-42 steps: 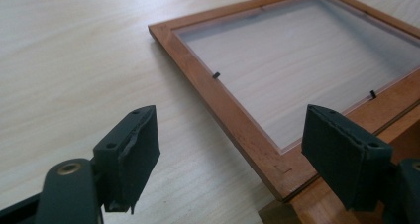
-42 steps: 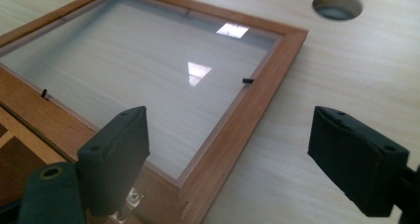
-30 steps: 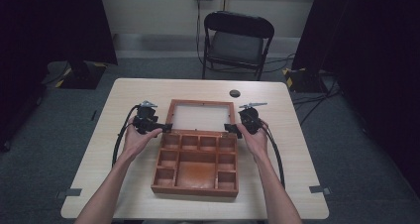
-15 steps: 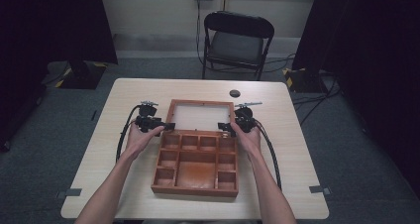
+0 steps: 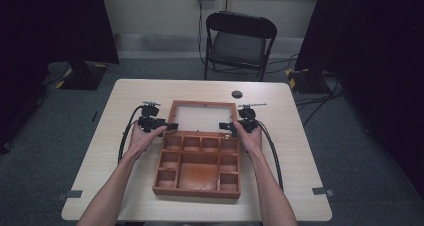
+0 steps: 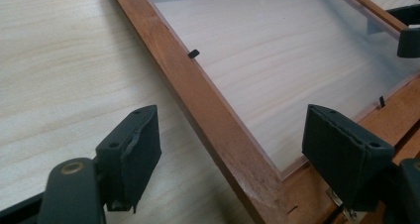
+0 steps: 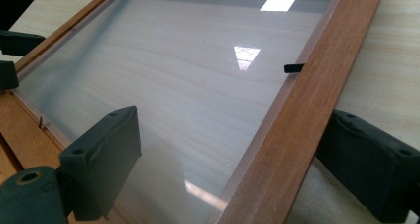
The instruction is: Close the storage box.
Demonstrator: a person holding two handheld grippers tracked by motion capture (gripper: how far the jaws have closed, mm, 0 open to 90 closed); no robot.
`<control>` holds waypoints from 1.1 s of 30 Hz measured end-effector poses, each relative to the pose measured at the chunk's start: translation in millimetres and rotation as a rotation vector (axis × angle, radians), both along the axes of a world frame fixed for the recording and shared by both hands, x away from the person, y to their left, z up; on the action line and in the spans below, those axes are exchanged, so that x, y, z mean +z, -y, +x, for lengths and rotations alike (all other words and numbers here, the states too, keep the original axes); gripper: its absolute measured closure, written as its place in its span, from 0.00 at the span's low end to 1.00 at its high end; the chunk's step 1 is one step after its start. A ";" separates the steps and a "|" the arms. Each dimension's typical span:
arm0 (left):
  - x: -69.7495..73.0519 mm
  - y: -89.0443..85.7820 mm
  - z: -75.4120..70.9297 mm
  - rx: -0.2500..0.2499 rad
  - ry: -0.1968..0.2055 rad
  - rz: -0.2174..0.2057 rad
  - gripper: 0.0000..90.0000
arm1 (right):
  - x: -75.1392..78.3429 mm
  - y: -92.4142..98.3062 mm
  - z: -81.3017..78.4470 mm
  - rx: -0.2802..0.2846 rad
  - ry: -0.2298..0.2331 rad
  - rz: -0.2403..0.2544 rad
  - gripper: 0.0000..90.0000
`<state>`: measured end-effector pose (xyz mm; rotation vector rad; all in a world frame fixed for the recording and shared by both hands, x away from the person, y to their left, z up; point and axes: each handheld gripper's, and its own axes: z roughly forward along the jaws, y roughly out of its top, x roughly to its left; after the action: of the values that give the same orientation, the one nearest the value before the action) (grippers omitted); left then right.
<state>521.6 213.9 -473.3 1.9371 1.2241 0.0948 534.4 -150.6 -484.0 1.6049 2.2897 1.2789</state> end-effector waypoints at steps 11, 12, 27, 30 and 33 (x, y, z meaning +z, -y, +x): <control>1.7 2.8 -0.8 -0.026 -0.010 -0.001 0.28 | -4.0 2.1 5.4 0.029 -0.048 0.060 0.12; 1.7 2.8 -0.8 -0.026 -0.010 -0.001 0.28 | -4.0 2.1 5.4 0.029 -0.048 0.060 0.12; 4.7 2.8 -1.7 -0.019 0.005 -0.005 0.25 | 1.6 20.4 1.5 0.002 0.049 0.152 0.39; 6.4 2.7 -2.5 -0.024 0.014 -0.002 0.27 | 5.9 21.5 1.0 0.010 0.066 0.153 0.40; 5.9 0.9 -1.9 -0.030 0.006 -0.031 0.28 | 8.3 24.0 0.2 0.009 0.081 0.174 0.43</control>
<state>519.7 213.0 -467.4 1.9265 1.1862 0.0656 534.6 -174.5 -475.6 1.5615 2.1940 1.5544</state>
